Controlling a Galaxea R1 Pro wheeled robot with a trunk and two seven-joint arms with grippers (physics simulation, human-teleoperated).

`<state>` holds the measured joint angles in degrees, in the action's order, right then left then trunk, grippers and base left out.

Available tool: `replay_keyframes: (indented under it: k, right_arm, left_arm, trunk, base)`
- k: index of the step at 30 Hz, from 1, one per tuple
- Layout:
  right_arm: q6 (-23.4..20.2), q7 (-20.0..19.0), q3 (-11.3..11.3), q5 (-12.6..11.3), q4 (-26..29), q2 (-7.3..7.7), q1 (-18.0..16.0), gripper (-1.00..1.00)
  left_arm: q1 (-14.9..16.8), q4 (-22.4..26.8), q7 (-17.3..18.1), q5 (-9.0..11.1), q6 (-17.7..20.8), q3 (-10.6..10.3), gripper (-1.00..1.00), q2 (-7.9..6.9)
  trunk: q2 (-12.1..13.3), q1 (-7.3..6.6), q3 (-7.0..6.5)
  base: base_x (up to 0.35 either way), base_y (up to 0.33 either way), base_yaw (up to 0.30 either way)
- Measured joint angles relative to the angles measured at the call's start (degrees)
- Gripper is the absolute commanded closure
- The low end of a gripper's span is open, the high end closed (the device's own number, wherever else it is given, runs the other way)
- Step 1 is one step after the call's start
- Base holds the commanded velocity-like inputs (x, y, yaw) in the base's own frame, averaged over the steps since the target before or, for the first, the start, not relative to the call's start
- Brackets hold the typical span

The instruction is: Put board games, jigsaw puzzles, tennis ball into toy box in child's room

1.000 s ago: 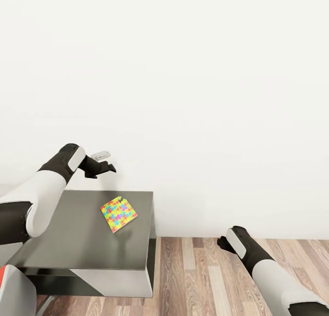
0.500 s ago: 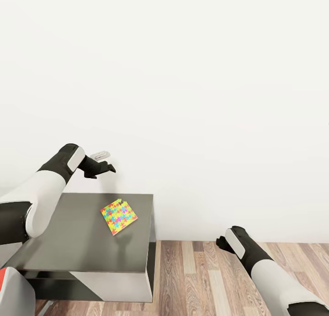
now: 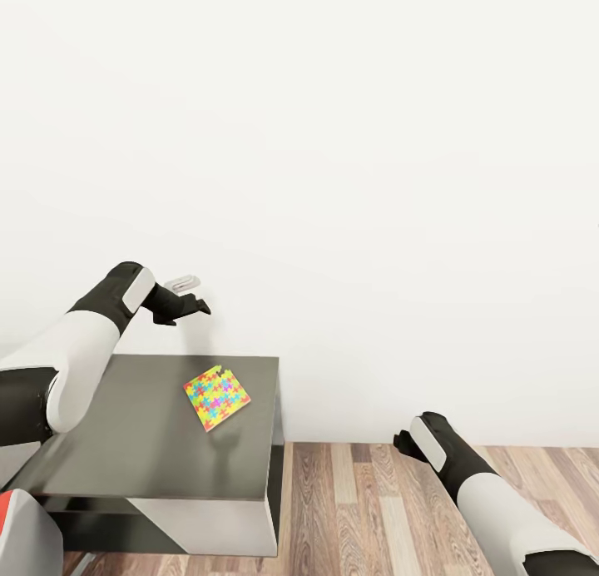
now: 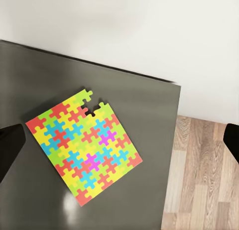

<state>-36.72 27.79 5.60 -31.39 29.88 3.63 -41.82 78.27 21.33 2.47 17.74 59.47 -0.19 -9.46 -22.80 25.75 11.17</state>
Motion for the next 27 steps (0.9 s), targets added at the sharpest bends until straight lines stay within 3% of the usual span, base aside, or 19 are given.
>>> replay_keyframes:
  k: [27]
  right_arm:
    - [0.0, 0.0, 0.1, 0.0, 0.0, -0.18, 0.0, -1.0]
  left_arm:
    - [0.0, 0.0, 0.0, 0.0, 0.0, 0.0, -1.0, -0.1]
  trunk:
    - [0.0, 0.0, -1.7]
  base:
    - [0.0, 0.0, 0.033]
